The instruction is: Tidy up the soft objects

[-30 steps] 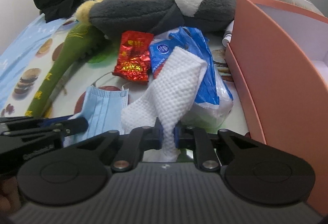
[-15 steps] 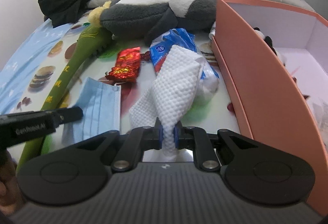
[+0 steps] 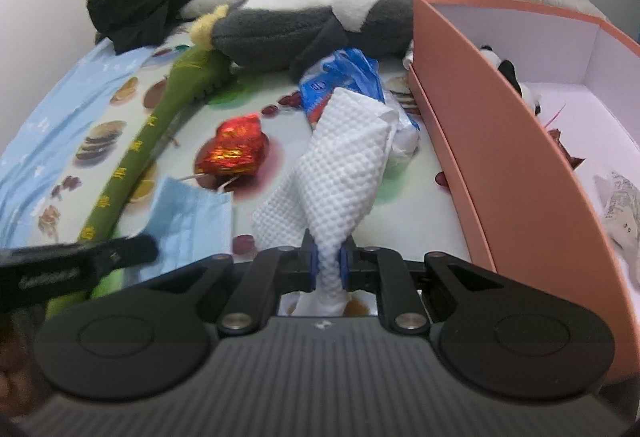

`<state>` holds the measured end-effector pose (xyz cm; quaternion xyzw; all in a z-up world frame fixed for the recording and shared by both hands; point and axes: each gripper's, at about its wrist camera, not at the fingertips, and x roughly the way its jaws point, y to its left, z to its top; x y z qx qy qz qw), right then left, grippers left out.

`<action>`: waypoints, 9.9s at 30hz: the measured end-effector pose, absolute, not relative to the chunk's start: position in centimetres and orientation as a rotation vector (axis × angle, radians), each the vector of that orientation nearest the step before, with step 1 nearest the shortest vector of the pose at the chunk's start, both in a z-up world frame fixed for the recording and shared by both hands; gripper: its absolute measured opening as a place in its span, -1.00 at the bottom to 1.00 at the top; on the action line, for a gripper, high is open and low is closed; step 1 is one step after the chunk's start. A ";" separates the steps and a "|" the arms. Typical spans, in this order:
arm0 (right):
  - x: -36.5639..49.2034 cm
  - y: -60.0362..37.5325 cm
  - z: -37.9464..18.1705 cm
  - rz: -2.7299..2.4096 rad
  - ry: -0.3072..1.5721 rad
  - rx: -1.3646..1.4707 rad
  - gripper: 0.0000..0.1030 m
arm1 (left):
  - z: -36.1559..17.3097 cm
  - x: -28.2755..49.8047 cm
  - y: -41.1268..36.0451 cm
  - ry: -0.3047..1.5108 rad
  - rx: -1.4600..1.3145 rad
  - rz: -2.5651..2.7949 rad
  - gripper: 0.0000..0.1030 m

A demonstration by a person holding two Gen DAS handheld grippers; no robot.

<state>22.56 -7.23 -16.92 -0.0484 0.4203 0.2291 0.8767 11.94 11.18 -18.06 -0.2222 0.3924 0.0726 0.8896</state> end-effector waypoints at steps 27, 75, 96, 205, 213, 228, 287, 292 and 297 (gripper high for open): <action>26.3 1.2 -16.3 0.597 0.876 -0.083 0.26 | -19.1 11.1 13.2 0.766 -0.491 0.176 -0.80; 22.8 -3.9 -14.7 0.550 0.795 -0.120 0.08 | -18.3 11.1 12.9 0.754 -0.474 0.187 -0.80; 17.4 -13.1 -8.4 0.468 0.712 -0.027 0.08 | -10.2 10.2 7.2 0.682 -0.447 0.031 -0.80; 11.1 -19.2 -5.0 0.375 0.719 0.089 0.24 | -2.2 8.1 2.1 0.669 -0.281 -0.125 -0.05; 10.9 -15.8 -6.5 0.432 0.747 0.020 0.24 | -5.9 7.1 5.0 0.711 -0.360 -0.065 0.00; 15.5 -10.6 -12.4 0.490 0.838 -0.054 0.24 | -11.2 16.1 9.2 0.768 -0.511 -0.081 0.12; 19.7 -7.9 -17.7 0.508 0.858 -0.162 -0.78 | -15.9 26.1 10.9 0.958 -0.427 -0.032 -0.61; 19.4 -8.4 -18.3 0.473 0.859 -0.118 -0.78 | -16.0 22.7 11.5 0.969 -0.391 -0.036 -0.61; 19.4 -9.2 -18.7 0.426 0.847 -0.067 -0.75 | -16.6 20.0 11.4 0.980 -0.387 -0.077 -0.61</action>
